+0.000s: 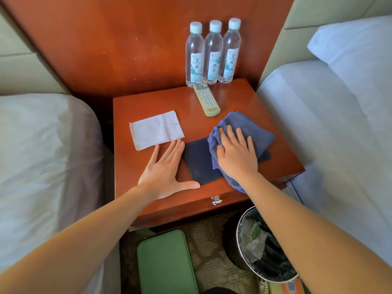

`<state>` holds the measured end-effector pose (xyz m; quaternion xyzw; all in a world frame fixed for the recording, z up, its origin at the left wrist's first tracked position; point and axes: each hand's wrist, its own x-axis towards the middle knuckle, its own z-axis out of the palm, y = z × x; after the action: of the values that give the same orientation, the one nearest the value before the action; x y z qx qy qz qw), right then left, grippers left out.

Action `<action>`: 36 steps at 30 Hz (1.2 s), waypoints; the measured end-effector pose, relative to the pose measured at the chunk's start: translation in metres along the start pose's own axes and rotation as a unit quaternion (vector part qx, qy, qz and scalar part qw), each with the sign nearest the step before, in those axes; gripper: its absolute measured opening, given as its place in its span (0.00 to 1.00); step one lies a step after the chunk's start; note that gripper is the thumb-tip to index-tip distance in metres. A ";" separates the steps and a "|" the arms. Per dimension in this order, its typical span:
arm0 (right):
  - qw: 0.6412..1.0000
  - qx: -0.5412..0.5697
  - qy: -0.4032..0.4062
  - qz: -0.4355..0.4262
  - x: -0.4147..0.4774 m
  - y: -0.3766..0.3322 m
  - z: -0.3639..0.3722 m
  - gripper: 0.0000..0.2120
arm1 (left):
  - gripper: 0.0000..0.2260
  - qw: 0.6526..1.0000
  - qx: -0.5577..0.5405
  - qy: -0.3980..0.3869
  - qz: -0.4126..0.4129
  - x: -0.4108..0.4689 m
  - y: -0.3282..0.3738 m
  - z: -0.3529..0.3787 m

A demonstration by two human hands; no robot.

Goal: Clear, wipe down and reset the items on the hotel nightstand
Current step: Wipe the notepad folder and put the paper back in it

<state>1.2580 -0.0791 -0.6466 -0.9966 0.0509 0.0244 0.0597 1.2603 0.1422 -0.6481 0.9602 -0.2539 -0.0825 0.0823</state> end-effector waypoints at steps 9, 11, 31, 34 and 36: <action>0.998 0.013 -0.010 -0.065 -0.015 -0.049 0.009 0.24 | 0.58 0.999 -0.039 0.000 -0.002 -0.001 0.002 -0.003; 0.997 0.016 -0.008 -0.069 -0.017 -0.054 0.009 0.24 | 0.57 0.999 -0.041 0.004 -0.001 -0.001 0.001 -0.003; 0.978 0.106 -0.073 -0.166 -0.047 -0.030 0.001 0.19 | 0.56 0.999 -0.037 0.003 0.039 -0.002 -0.006 0.004; 0.977 0.100 -0.067 -0.173 -0.052 -0.027 0.004 0.21 | 0.56 0.999 -0.022 0.001 0.050 -0.001 -0.007 0.005; 0.975 0.122 -0.061 -0.178 -0.055 -0.025 0.005 0.20 | 0.56 0.999 -0.004 0.003 0.053 0.000 -0.008 0.006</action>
<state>1.2054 -0.0485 -0.6457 -0.9717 -0.1279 0.0674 0.1869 1.2625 0.1486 -0.6559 0.9453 -0.3039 -0.0760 0.0908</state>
